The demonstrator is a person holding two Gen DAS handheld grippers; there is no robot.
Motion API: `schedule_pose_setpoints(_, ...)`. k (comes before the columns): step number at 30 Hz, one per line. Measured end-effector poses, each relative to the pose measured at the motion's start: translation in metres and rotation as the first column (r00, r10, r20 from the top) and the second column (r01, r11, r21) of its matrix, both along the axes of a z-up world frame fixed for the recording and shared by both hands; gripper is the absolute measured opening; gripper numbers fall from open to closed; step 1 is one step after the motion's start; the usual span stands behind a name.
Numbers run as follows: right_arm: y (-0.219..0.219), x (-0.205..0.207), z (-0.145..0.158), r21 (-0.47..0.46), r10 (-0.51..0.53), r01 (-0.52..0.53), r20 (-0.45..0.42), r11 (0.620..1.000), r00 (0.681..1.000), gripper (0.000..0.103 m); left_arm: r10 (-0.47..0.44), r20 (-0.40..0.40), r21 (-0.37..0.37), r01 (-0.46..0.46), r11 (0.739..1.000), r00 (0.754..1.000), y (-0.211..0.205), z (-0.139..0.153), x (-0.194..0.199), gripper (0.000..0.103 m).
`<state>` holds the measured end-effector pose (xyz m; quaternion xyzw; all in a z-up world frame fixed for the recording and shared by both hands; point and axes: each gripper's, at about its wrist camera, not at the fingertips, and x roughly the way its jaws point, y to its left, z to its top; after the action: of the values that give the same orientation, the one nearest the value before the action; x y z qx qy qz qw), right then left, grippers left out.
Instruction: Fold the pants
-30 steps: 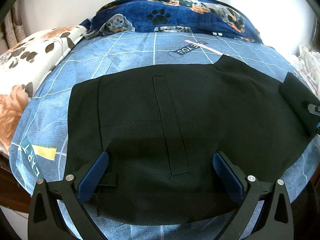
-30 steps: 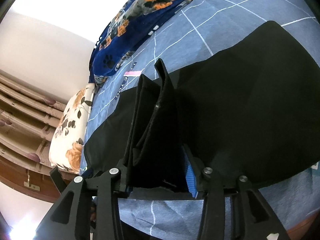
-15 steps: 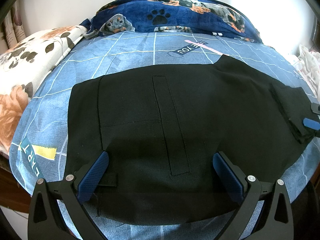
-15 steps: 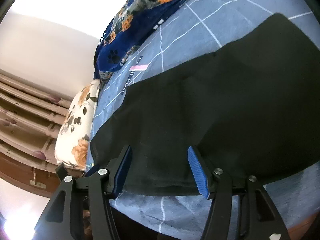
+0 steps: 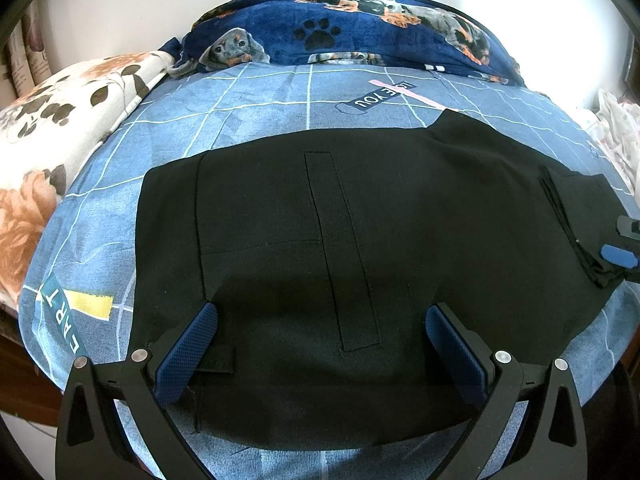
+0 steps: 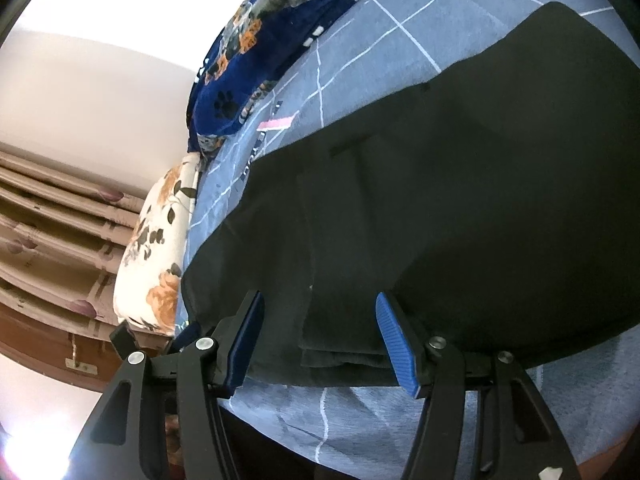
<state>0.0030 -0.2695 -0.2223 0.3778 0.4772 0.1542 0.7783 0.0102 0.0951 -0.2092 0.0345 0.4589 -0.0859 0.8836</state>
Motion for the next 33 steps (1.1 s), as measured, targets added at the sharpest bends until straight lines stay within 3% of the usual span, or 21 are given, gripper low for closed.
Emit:
schedule_pose_setpoints(7, -0.004, -0.003, -0.007, 0.045, -0.029, 0.028, 0.007, 0.999, 1.000, 0.055, -0.001, 0.000, 0.000, 0.001, 1.000, 1.000, 0.000, 0.000, 0.000, 0.103)
schedule_pose_setpoints(13, 0.003, -0.008, -0.004, -0.015, -0.027, 0.028, 0.040, 0.999, 0.999, 0.055, -0.001, 0.001, 0.000, 0.001, 1.000, 1.000, 0.000, 0.000, 0.000, 0.103)
schedule_pose_setpoints(19, 0.008, -0.009, -0.001, -0.035, -0.017, 0.019, 0.063, 0.999, 0.998, 0.063, -0.001, 0.001, 0.000, 0.001, 1.000, 1.000, 0.000, 0.000, 0.000, 0.103)
schedule_pose_setpoints(24, 0.020, -0.010, 0.004, -0.093, 0.013, -0.003, 0.106, 0.996, 0.994, 0.078, -0.001, 0.001, 0.000, 0.001, 1.000, 1.000, 0.000, 0.000, -0.001, 0.103)
schedule_pose_setpoints(33, 0.026, -0.012, 0.006, -0.117, -0.008, 0.022, 0.123, 0.993, 0.992, 0.079, -0.006, -0.001, -0.015, 0.006, 1.000, 1.000, 0.000, 0.004, -0.002, 0.103)
